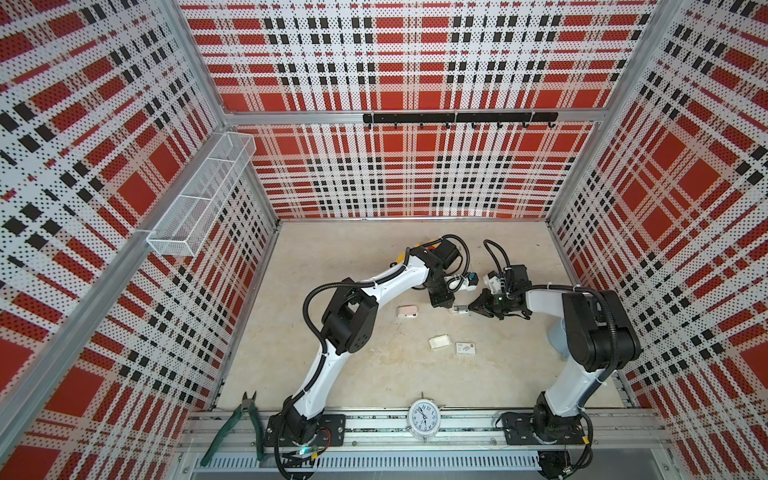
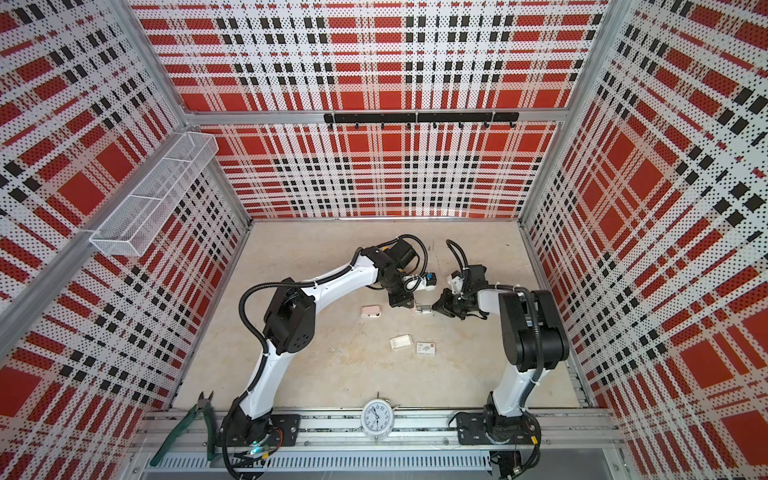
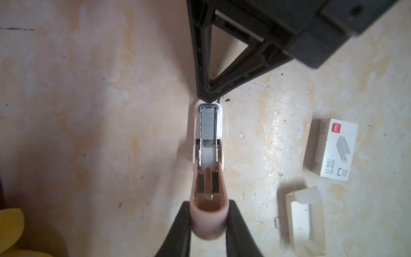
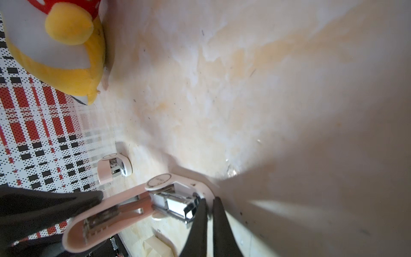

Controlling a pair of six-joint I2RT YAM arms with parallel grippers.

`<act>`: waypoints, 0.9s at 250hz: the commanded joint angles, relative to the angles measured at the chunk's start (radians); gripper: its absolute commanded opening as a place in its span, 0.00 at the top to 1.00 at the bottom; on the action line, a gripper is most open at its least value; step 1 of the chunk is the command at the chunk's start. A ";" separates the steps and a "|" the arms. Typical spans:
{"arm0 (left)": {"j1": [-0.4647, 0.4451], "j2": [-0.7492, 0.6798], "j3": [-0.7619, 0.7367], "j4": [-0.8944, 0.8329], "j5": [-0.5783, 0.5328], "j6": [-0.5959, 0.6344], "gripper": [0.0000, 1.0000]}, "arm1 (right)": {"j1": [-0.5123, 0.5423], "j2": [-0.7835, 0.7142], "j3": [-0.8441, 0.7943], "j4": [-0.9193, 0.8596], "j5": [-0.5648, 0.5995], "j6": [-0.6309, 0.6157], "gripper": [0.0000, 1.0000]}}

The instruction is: Load the staples into the stapler

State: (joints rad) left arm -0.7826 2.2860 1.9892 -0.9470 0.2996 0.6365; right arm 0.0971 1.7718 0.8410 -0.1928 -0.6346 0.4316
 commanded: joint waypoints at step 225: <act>-0.027 0.044 0.030 0.030 0.022 -0.008 0.61 | 0.016 0.020 0.003 0.018 0.018 -0.020 0.92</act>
State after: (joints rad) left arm -0.8005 2.3257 2.0056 -0.9283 0.3096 0.6289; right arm 0.1017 1.7718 0.8410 -0.1825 -0.6277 0.4320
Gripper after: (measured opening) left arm 0.371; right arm 0.086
